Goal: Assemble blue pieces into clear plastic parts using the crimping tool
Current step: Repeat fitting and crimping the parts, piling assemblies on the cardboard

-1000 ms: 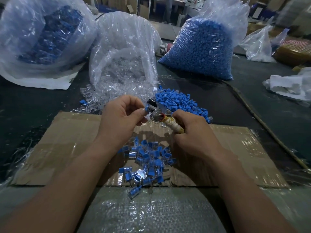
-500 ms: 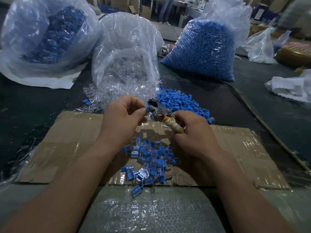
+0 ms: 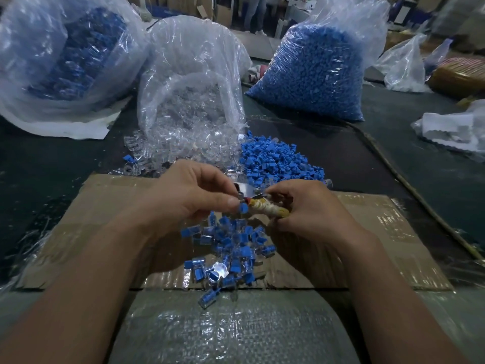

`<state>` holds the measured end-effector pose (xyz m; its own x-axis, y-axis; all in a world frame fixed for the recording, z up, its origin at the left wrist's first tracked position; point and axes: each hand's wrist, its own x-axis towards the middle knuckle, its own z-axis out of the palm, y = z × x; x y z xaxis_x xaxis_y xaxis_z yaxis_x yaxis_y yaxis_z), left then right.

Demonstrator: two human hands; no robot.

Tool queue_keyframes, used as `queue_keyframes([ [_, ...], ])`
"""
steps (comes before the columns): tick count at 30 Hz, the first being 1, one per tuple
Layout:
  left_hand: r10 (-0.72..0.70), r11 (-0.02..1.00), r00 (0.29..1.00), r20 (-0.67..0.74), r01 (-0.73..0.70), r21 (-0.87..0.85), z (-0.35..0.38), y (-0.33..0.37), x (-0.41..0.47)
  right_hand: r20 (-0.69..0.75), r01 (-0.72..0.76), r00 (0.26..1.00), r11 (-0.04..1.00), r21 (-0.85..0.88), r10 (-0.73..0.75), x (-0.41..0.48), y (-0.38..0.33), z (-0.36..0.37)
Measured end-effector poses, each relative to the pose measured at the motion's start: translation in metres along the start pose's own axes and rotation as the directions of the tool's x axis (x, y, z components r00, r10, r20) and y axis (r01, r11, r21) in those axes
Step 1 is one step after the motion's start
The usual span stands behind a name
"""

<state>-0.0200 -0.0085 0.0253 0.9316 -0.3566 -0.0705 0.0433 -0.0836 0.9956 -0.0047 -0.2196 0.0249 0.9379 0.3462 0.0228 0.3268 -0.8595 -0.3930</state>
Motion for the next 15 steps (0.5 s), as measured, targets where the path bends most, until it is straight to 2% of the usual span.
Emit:
queue_keyframes([
  [2, -0.002, 0.997, 0.997, 0.073, -0.003, 0.078, 0.002, -0.002, 0.0, 0.019, 0.007, 1.0, 1.0, -0.013, -0.006, 0.0, 0.001, 0.0],
  [5, 0.013, 0.983, 0.995, 0.097, -0.03, 0.18, 0.003, -0.004, 0.002, 0.047, 0.002, 0.999, 0.999, -0.042, 0.0, 0.001, 0.002, 0.001],
  [9, -0.01, 0.982, 0.995, 0.101, -0.009, 0.188, 0.002, -0.005, 0.001, 0.069, -0.028, 0.997, 0.999, -0.041, 0.031, 0.003, 0.006, 0.002],
  [11, -0.022, 0.987, 0.999, -0.034, 0.027, 0.161, 0.001, -0.007, 0.003, 0.1, -0.03, 0.994, 0.999, -0.042, 0.035, 0.004, 0.008, 0.002],
  [13, 0.015, 0.988, 0.962, -0.273, 0.028, 0.154, 0.0, -0.013, 0.008, 0.13, -0.043, 0.99, 0.999, -0.029, 0.047, 0.004, 0.01, 0.002],
  [15, 0.15, 0.94, 0.88, -0.45, 0.014, 0.341, 0.001, -0.018, 0.013, 0.139, -0.053, 0.989, 0.999, 0.005, 0.052, 0.003, 0.012, 0.001],
])
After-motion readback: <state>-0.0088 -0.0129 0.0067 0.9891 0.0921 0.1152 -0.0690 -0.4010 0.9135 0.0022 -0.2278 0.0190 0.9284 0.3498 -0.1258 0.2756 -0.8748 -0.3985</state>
